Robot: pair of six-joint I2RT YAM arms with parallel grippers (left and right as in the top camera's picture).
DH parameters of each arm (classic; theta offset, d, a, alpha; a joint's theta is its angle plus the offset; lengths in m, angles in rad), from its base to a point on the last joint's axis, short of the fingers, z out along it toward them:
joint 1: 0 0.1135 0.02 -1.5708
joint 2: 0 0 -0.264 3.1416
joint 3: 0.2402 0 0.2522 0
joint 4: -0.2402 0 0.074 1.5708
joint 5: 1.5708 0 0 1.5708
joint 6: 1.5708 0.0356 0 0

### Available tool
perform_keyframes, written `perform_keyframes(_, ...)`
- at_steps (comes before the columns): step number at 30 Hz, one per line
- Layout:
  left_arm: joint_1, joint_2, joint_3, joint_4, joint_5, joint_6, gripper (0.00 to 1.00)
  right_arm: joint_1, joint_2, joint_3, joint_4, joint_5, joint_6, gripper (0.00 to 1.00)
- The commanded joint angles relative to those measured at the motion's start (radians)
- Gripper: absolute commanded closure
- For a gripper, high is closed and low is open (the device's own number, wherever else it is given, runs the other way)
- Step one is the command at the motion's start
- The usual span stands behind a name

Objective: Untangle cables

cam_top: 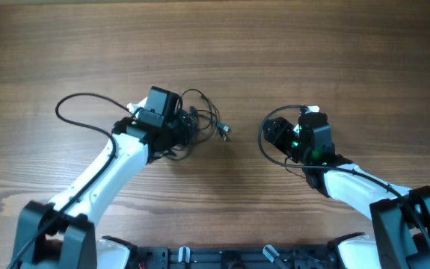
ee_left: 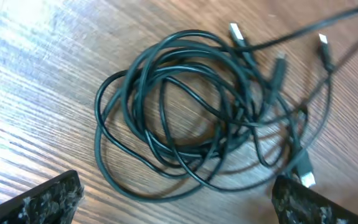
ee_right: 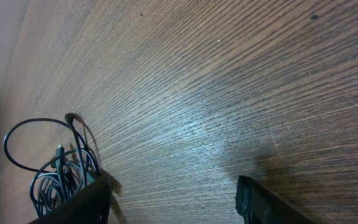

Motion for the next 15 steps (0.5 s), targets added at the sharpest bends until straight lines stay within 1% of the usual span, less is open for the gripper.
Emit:
perform_keyframes(1, 0.006, 0.029, 0.002, 0.022, -0.027, -0.068, 0.05, 0.006, 0.006, -0.003, -0.001, -0.01, 0.003, 0.34)
perform_keyframes(3, 0.006, 0.029, 0.002, 0.027, -0.029, -0.041, 0.27, 0.006, 0.006, -0.003, -0.001, -0.01, 0.003, 0.34)
perform_keyframes(4, 0.006, 0.029, 0.002, 0.035, -0.029, -0.042, 0.43, 0.006, 0.006, -0.003, -0.001, -0.01, 0.003, 0.34)
perform_keyframes(7, 0.006, 0.029, 0.002, 0.076, -0.029, -0.042, 0.44, 0.005, 0.006, -0.003, -0.001, -0.009, 0.003, 0.34)
perform_keyframes(8, 0.006, 0.029, 0.002, 0.086, -0.029, -0.042, 0.46, 0.006, 0.006, -0.003, -0.001, -0.009, 0.003, 0.34)
perform_keyframes(14, 0.006, 0.042, 0.002, 0.126, -0.02, -0.05, 0.48, 0.005, 0.006, -0.003, -0.001, -0.009, 0.003, 0.34)
perform_keyframes(15, 0.006, 0.045, 0.002, 0.141, -0.008, -0.051, 0.49, 0.005, 0.006, -0.003, -0.001, -0.009, 0.003, 0.34)
